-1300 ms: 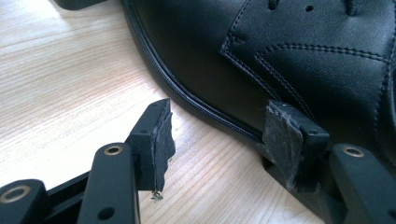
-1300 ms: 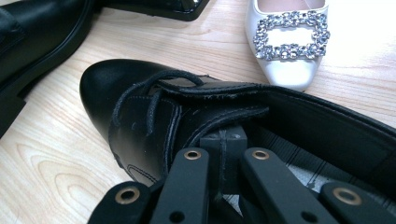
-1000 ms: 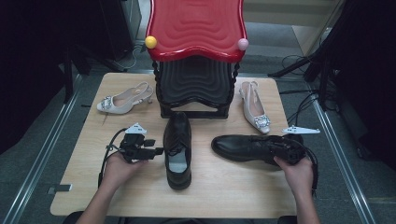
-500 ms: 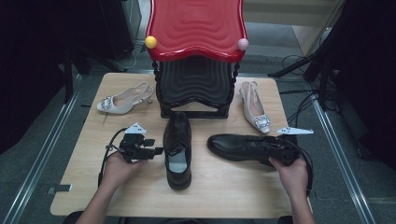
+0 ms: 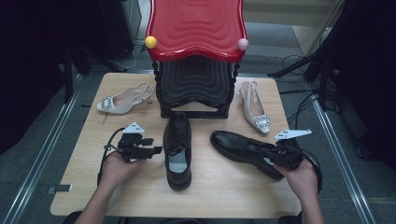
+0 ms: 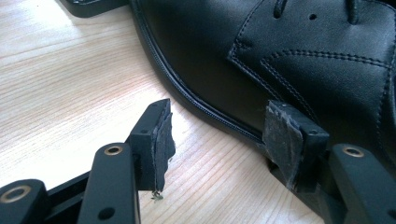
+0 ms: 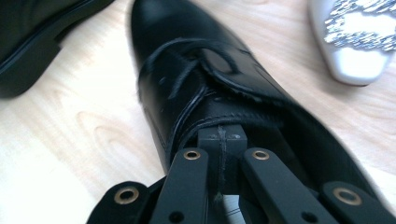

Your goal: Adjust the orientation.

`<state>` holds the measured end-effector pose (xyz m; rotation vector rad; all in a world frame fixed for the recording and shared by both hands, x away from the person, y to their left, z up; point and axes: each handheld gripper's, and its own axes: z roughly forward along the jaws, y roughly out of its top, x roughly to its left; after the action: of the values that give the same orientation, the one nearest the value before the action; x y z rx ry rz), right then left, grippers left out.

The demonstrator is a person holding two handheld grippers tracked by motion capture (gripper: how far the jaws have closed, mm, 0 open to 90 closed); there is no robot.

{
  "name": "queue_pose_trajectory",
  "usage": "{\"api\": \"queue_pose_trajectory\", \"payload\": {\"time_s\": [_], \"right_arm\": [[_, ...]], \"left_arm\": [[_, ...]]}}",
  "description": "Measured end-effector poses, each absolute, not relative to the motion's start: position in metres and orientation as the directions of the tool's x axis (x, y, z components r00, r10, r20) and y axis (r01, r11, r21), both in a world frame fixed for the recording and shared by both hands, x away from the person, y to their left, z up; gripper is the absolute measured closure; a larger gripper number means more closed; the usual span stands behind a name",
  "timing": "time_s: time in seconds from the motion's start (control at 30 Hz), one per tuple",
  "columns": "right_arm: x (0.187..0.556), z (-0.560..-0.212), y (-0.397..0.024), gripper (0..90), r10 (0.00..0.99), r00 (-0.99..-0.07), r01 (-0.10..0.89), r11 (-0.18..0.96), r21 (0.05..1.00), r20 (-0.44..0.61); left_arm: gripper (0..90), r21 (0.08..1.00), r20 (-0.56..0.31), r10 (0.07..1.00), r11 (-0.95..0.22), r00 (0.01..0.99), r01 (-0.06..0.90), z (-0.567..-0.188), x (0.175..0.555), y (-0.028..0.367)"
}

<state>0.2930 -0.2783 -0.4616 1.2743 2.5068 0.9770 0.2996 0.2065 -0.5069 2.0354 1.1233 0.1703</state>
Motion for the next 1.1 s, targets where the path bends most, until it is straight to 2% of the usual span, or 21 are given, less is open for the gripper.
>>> {"api": "queue_pose_trajectory", "payload": {"time_s": [0.2,0.33,0.53,0.67,0.83,1.1], "right_arm": [[0.291,-0.462,-0.269,90.0,0.707,-0.678,0.643,0.438,0.628,0.202],[0.292,-0.468,-0.255,90.0,0.683,-0.684,0.647,0.405,0.646,0.256],[0.289,-0.472,-0.240,90.0,0.679,-0.689,0.623,0.378,0.685,0.252],[0.285,-0.473,-0.240,89.8,0.690,-0.684,0.625,0.388,0.677,0.236],[0.273,-0.474,-0.247,81.7,0.693,-0.678,0.633,0.382,0.673,0.244],[0.251,-0.456,-0.270,72.6,0.715,-0.656,0.598,0.298,0.744,0.241]], "left_arm": [[42.6,0.691,-0.239,0.764,-0.300,0.599,0.658,-0.507,0.300,0.205],[42.6,0.691,-0.238,0.761,-0.304,0.604,0.656,-0.507,0.299,0.205],[42.6,0.690,-0.238,0.763,-0.303,0.601,0.657,-0.507,0.299,0.205],[42.6,0.692,-0.238,0.760,-0.305,0.605,0.654,-0.507,0.299,0.205],[42.6,0.693,-0.241,0.759,-0.302,0.606,0.654,-0.506,0.299,0.206],[42.6,0.696,-0.243,0.757,-0.299,0.606,0.652,-0.506,0.300,0.206]]}}
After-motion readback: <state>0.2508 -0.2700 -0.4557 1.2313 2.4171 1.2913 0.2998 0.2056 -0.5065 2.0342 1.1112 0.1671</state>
